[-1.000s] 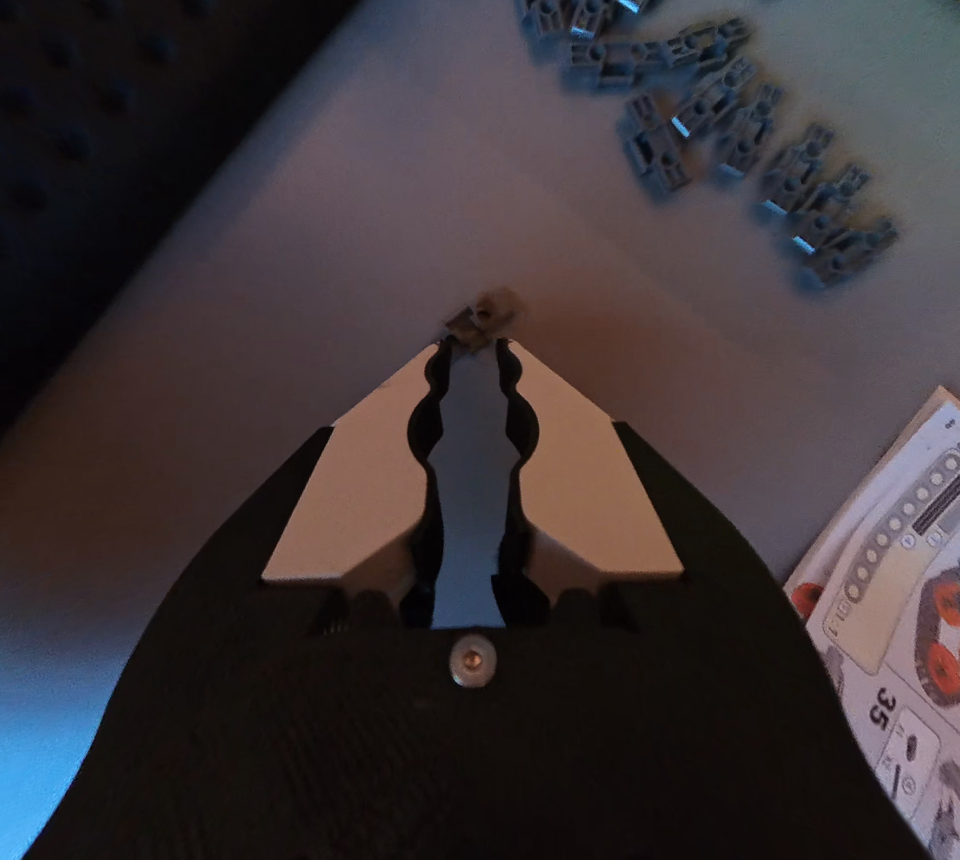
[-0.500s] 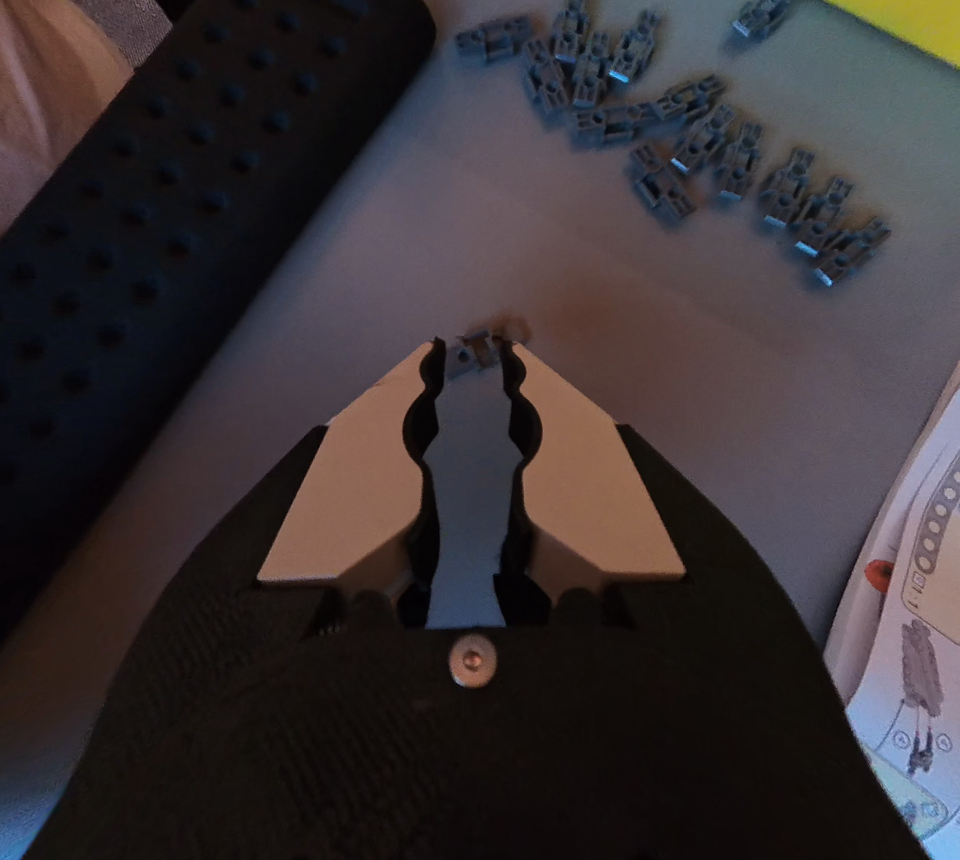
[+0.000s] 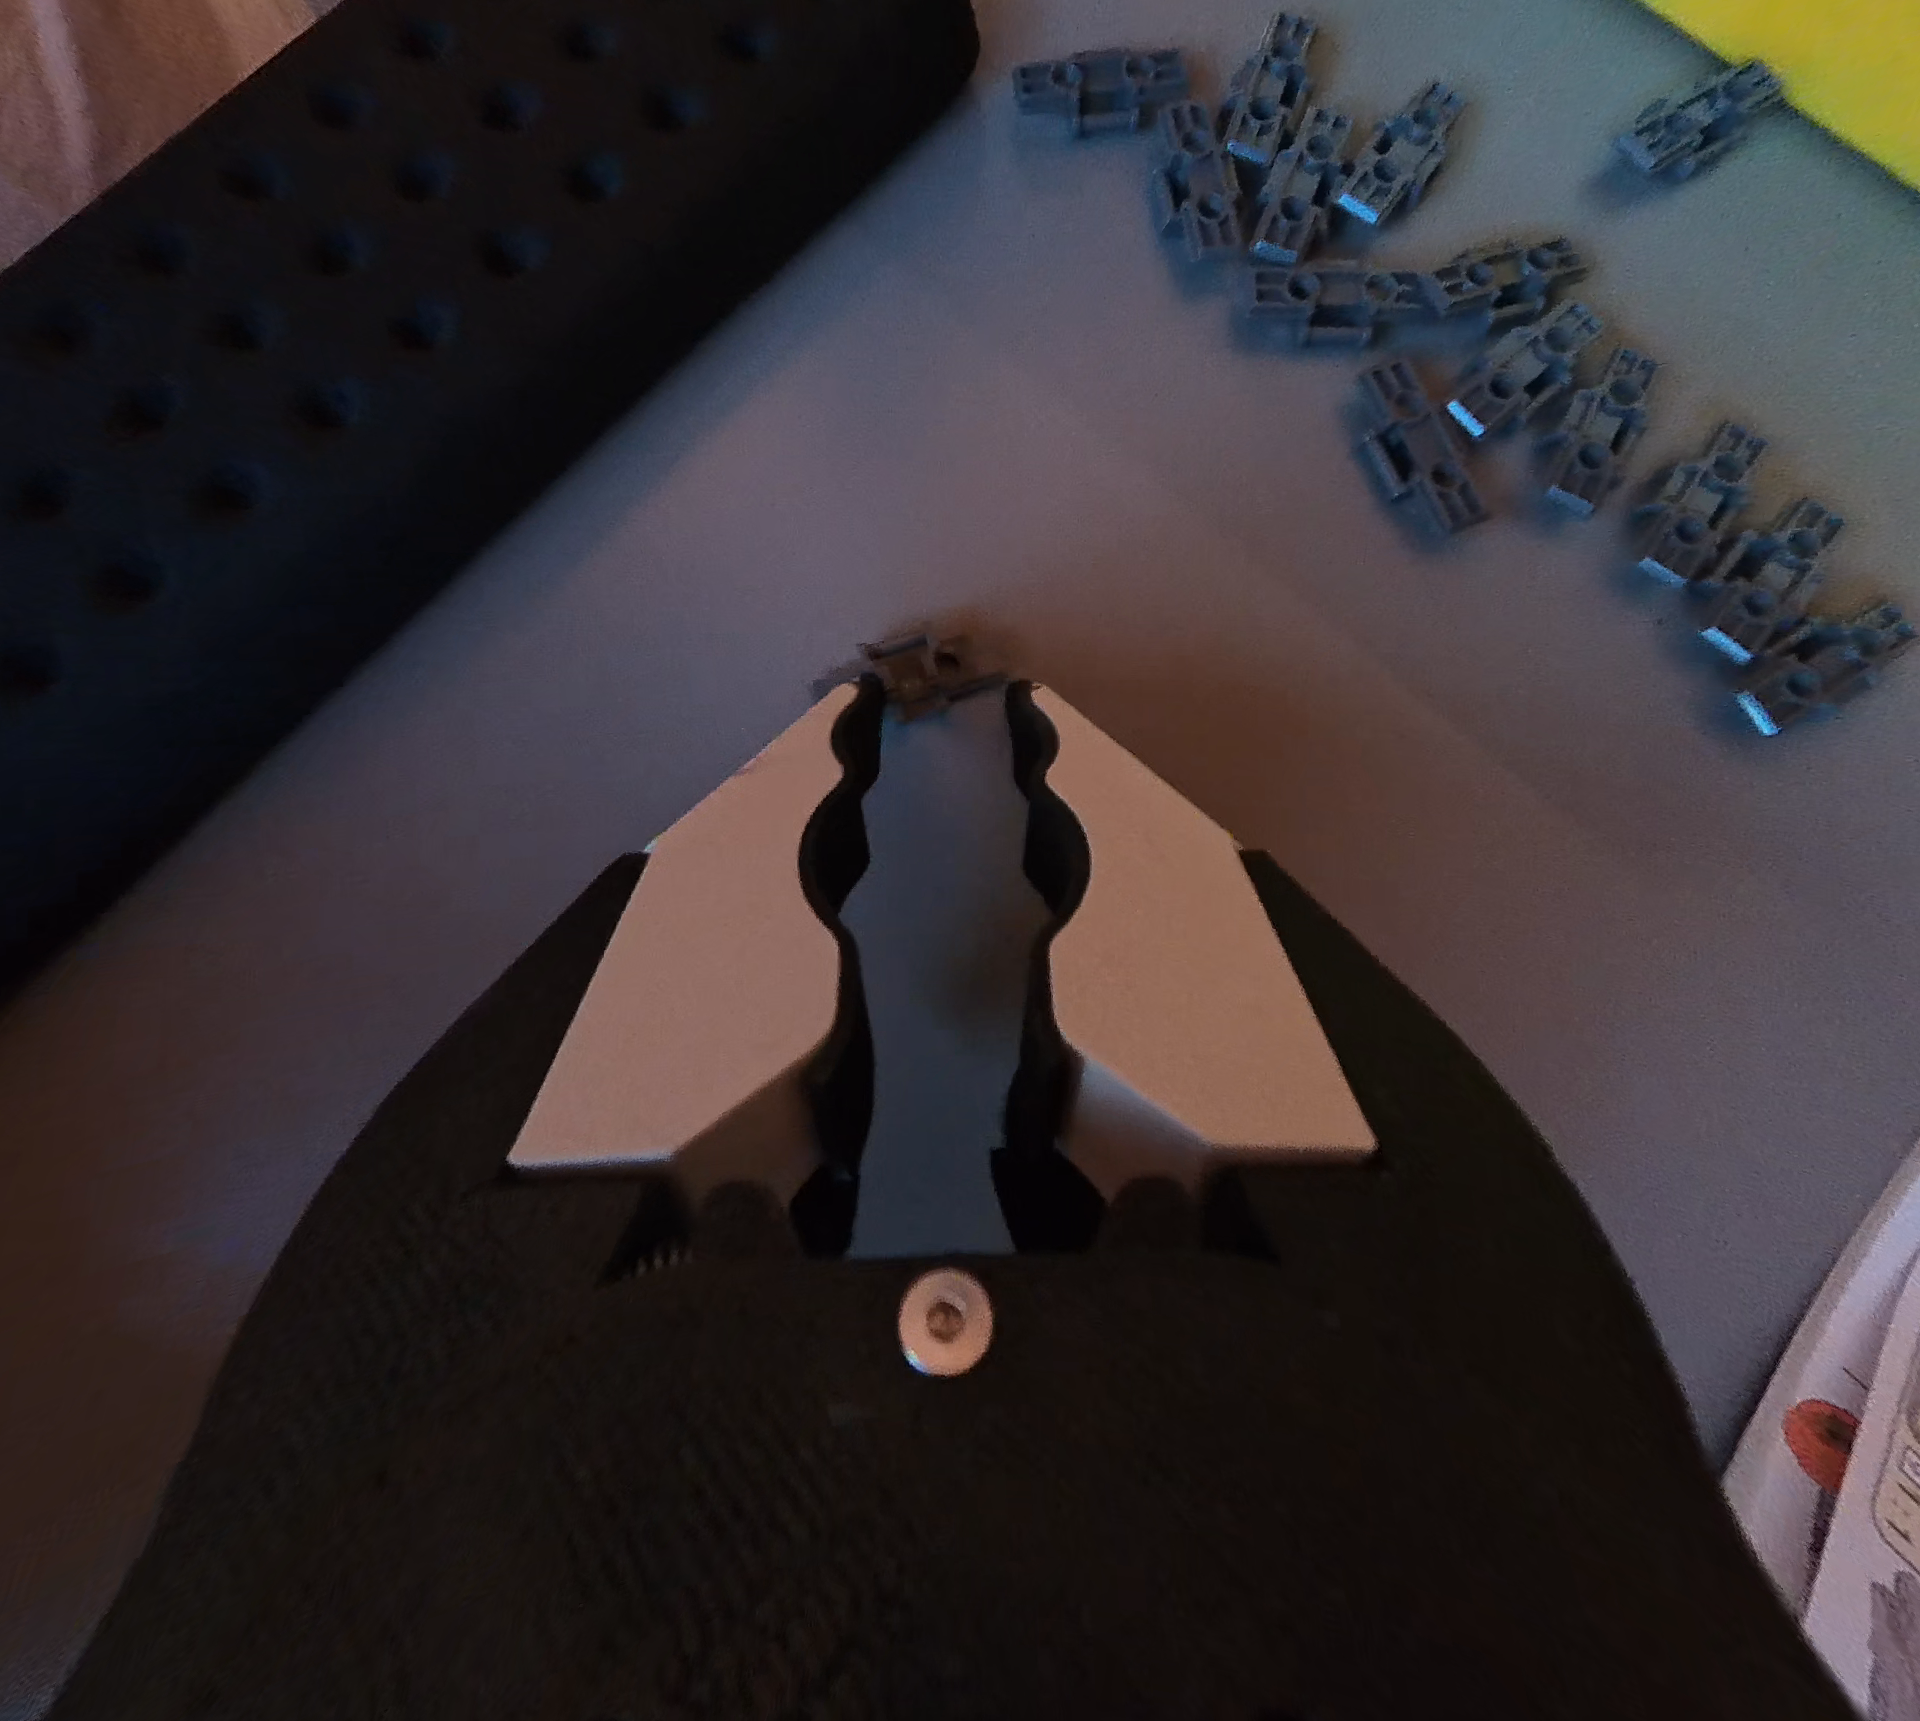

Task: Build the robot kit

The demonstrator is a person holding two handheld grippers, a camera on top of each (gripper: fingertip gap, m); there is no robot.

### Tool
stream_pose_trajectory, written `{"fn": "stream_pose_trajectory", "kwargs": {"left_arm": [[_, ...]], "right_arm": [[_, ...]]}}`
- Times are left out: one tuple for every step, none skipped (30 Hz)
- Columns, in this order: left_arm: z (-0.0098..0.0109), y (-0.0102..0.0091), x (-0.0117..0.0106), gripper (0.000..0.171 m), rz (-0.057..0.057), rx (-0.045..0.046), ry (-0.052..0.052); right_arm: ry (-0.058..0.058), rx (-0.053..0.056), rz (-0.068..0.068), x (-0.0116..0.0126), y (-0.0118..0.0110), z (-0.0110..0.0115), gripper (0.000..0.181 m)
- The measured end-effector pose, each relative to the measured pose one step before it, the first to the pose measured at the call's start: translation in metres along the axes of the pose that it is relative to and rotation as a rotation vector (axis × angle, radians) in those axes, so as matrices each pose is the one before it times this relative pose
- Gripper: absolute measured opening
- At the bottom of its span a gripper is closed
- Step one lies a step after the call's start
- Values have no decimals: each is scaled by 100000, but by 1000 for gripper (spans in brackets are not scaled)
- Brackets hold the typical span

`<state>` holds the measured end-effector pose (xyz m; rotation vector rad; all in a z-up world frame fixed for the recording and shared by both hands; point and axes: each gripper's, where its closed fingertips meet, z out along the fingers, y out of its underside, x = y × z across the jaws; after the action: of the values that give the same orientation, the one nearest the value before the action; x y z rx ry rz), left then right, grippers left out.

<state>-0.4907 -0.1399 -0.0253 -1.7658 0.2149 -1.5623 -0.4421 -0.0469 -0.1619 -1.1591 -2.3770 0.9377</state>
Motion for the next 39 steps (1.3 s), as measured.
{"fn": "stream_pose_trajectory", "kwargs": {"left_arm": [[152,22,-161,6,-678,-234,268],[168,48,-122,6,-483,-464,317],[154,64,-114,6,-313,-683,80],[127,84,-134,6,-205,-706,-214],[95,48,-103,6,-136,-483,-129],[66,20,-15,6,-149,-231,169],[39,1,-2,6,-191,-111,155],[7,-27,-41,6,-156,-49,-97],[-2,-28,-26,6,-19,-13,-215],[-13,-34,-15,6,-20,18,-212],[-24,-58,39,6,77,39,-30],[-19,-31,61,6,183,-47,8],[-10,-12,42,6,186,-231,-170],[-1,-14,33,6,211,-241,-300],[-19,-24,49,6,230,-110,-218],[-8,-18,65,6,190,-139,-42],[-20,-11,56,6,195,-115,-73],[-17,-5,20,6,169,-71,-231],[-26,-23,16,6,72,3,-177],[-24,-10,21,6,40,93,-26],[-18,6,11,6,-59,48,-113],[-6,23,-23,6,-135,-26,-157],[1,32,-11,6,-77,-115,-22],[12,26,-14,6,-14,-150,-47],[21,14,-35,6,31,-74,-80],[23,-3,-38,6,16,24,5],[26,-24,-74,6,-132,99,96],[46,-30,-119,6,-358,152,105],[76,-44,-204,6,-591,189,61],[142,-54,-266,6,-769,38,134],[239,-38,-341,6,-1117,-233,333],[329,3,-507,6,-2047,-1010,60],[360,61,-843,6,-3604,-2023,-1705],[375,-35,-868,6,-2966,-1955,-2066],[377,-123,-586,6,-1095,-1776,-690],[379,-188,-466,6,-368,-1584,-240],[381,-205,-474,6,-850,-1235,-726],[420,-173,-318,6,-965,-1434,-146],[449,-130,-128,6,-590,-1746,706]], "right_arm": [[-581,859,-971,-221,-77,98,15],[-661,832,-18,-208,-87,110,11],[260,749,-94,-90,-122,95,12],[1008,620,-364,18,-120,87,16],[2099,85,-35,199,-152,28,28],[430,-960,-165,-41,-58,-9,29],[-515,-1011,-1316,-204,-59,28,27],[182,-915,-1926,-105,-109,34,26],[-787,-777,-933,-164,-128,48,25],[-2850,-955,729,-353,-116,27,22],[-2953,-1115,1453,-290,-85,18,19],[-1514,-723,186,-91,-146,-6,19],[-1181,-27,-2048,-146,-203,8,18],[-103,-927,-2963,-5,-95,24,18],[-713,-1691,-2264,-48,-11,36,18],[-1534,-1993,-1018,-96,33,48,18],[-1245,-2057,-705,-17,59,62,18],[-1278,-1707,-844,-40,98,62,18],[-774,-1562,-472,33,133,51,18],[-979,-1129,-78,-12,118,46,17],[-885,-1035,240,-16,155,40,18],[-338,188,355,52,-25,-50,17],[29,-907,245,72,159,-27,16],[-120,7,181,-4,24,-41,13],[439,-129,-26,13,50,7,10],[1137,61,-166,30,-15,10,10],[1536,215,-493,30,-23,34,10],[1792,295,101,30,-11,8,10],[2062,423,1202,46,-1,-3,10],[2705,521,1224,51,8,-19,10],[3306,1684,817,40,-46,5,9],[3536,2021,967,25,-30,0,9],[3541,1604,2415,49,-24,-2,9],[2850,1163,3186,-20,-54,31,10],[691,1361,1813,-320,-99,17,10],[2331,245,2454,14,-32,36,10],[2264,-139,2066,57,-29,28,9],[2167,-565,2555,67,-16,-7,9],[3357,-1010,2319,213,56,-27,9]]}}
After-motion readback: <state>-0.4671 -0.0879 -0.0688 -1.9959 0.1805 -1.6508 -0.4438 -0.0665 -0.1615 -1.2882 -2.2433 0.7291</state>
